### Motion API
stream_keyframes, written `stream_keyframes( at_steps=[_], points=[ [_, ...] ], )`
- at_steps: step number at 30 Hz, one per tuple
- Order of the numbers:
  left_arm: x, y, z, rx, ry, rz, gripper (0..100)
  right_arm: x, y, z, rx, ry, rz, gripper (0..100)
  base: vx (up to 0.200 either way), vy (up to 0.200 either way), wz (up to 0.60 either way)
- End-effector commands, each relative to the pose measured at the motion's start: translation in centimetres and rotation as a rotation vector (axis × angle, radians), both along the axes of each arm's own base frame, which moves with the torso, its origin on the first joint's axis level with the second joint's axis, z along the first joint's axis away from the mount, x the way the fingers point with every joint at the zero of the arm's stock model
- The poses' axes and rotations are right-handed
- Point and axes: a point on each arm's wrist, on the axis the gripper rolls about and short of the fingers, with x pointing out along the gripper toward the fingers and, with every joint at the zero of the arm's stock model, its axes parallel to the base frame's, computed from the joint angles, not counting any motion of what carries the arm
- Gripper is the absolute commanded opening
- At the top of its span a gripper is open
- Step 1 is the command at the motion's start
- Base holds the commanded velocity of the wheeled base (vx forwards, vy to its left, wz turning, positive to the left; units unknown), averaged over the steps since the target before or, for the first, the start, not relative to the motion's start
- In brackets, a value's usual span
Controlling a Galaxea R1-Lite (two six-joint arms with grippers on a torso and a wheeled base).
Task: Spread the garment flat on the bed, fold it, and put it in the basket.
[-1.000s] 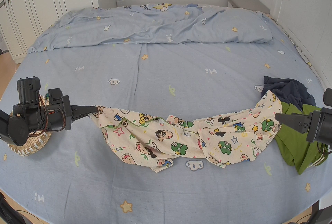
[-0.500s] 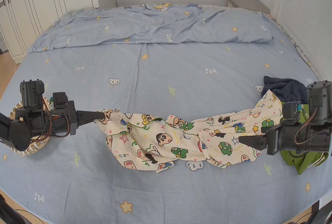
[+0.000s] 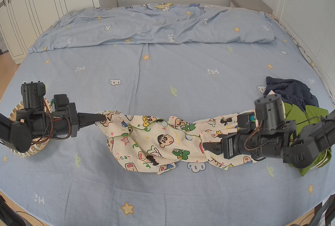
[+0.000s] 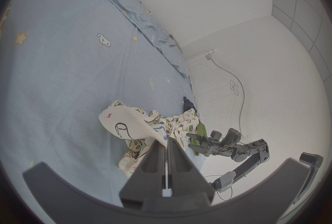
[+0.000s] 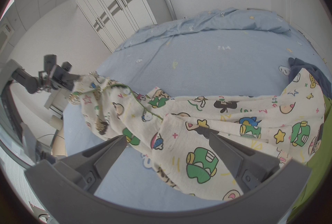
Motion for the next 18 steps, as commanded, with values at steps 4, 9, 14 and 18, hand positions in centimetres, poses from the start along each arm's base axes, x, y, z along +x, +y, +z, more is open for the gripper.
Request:
stream_keyframes(
  at_steps=[4, 9, 14, 18],
  points=[
    [0.1, 0.1, -0.2, 0.000, 0.006, 0.004, 0, -0.1, 2.8, -2.0, -0.081, 0.007, -0.003, 100, 0.000, 0.000, 0.00],
    [0.2, 0.1, -0.2, 0.000, 0.008, 0.004, 0, 0.2, 3.2, -2.3, -0.076, -0.019, -0.016, 100, 0.000, 0.000, 0.00],
    [0.2, 0.2, -0.2, 0.000, 0.006, 0.006, 0, 0.5, 3.4, -3.1, -0.100, -0.024, -0.038, 100, 0.000, 0.000, 0.00],
    [0.2, 0.1, -0.2, 0.000, 0.006, 0.004, 0, 0.8, 3.6, -3.5, -0.106, -0.017, -0.037, 100, 0.000, 0.000, 0.00]
  ],
)
